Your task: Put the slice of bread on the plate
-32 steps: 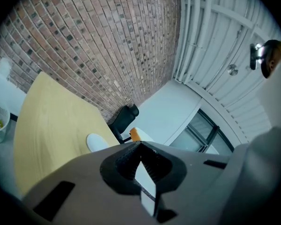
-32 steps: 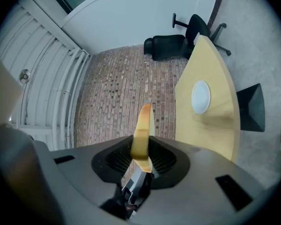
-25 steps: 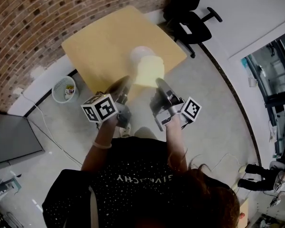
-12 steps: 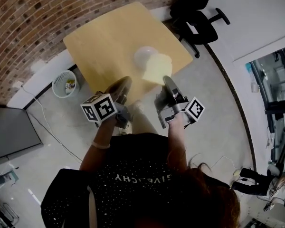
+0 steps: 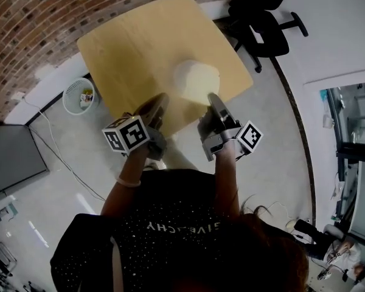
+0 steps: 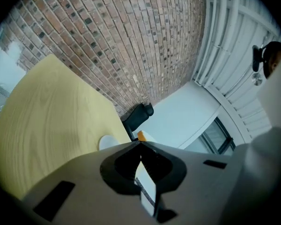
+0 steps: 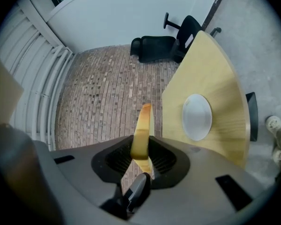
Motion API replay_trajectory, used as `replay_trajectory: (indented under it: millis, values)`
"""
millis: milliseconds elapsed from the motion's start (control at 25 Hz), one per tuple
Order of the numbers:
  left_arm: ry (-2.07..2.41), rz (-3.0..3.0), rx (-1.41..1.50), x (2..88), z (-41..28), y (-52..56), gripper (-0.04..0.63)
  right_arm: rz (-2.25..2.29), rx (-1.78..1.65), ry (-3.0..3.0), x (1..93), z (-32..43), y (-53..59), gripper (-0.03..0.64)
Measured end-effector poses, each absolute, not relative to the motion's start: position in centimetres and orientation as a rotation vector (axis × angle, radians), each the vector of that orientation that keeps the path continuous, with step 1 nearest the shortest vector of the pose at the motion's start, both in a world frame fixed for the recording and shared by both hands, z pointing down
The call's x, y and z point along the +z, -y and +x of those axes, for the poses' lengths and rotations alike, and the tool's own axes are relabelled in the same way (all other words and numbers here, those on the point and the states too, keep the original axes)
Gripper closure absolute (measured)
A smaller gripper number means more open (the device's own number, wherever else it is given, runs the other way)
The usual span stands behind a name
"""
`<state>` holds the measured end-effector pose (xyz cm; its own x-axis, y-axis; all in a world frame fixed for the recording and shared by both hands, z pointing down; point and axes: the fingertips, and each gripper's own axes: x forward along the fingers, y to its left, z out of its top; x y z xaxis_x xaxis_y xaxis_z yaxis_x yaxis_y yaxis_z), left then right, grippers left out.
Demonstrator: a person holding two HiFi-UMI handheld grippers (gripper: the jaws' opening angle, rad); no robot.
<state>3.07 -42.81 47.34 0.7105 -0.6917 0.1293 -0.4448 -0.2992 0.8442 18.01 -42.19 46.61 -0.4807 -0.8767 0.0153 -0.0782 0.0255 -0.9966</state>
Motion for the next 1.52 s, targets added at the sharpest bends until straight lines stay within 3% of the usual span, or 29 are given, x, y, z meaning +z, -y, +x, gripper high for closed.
replay_trajectory:
  millis: [720, 1320, 1400, 1520]
  values:
    - [0.995, 1.832, -0.301, 51.8, 4.3, 50.9, 0.584, -1.099, -1.758, -1.708, 55.4, 18.8, 51.2, 0.518]
    - [1.017, 1.820, -0.308, 52.0, 4.1, 51.8, 0.584, -1.409, -1.901, -1.777, 59.6, 18.7, 51.7, 0.517]
    - [1.020, 1.821, -0.312, 51.8, 3.8, 51.8, 0.584, -1.438, -1.890, -1.819, 59.5, 18.3, 51.8, 0.489]
    - [1.017, 1.821, -0.326, 51.6, 3.6, 51.7, 0.584, -1.434, -1.892, -1.869, 59.2, 17.4, 51.8, 0.372]
